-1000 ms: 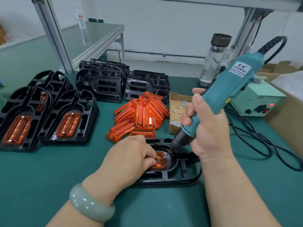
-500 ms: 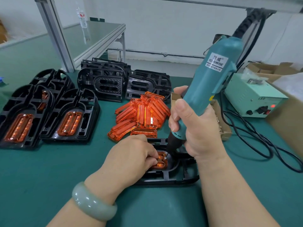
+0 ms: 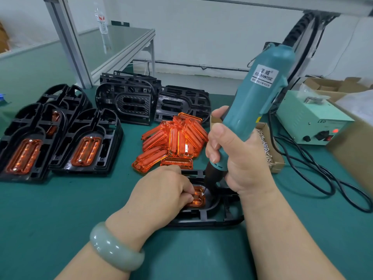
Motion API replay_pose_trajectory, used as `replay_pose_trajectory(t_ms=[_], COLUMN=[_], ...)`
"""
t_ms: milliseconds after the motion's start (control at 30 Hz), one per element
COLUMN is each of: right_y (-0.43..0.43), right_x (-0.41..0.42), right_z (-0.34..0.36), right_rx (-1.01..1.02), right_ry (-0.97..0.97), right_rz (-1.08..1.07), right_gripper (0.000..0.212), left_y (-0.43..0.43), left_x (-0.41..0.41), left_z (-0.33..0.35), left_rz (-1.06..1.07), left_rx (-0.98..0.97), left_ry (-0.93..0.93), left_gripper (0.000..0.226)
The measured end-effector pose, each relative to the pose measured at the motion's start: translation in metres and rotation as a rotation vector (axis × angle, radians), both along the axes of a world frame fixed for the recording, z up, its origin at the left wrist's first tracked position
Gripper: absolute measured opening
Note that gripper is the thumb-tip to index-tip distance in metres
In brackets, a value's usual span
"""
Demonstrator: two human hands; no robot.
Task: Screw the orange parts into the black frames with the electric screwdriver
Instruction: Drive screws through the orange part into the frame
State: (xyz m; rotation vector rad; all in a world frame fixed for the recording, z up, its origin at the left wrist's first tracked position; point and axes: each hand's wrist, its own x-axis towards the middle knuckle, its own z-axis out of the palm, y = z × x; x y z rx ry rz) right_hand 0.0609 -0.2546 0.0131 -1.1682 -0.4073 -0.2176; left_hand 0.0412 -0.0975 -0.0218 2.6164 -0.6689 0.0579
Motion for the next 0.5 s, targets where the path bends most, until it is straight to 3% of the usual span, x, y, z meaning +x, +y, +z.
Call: replay_pose_trajectory(t_ms=[500], right_y=[0.0], right_x=[-0.0012], right_z=[-0.0003], right_rx=[0.012], right_ry=[0.024], right_rz=[-0.026], right_gripper=[0.017], left_y=[-0.0006], left_x=[0.0002], left_z=[0.0011], left_rz=[-0.006], left_rx=[-0.028], left_ry=[0.02], left_gripper=[0.017])
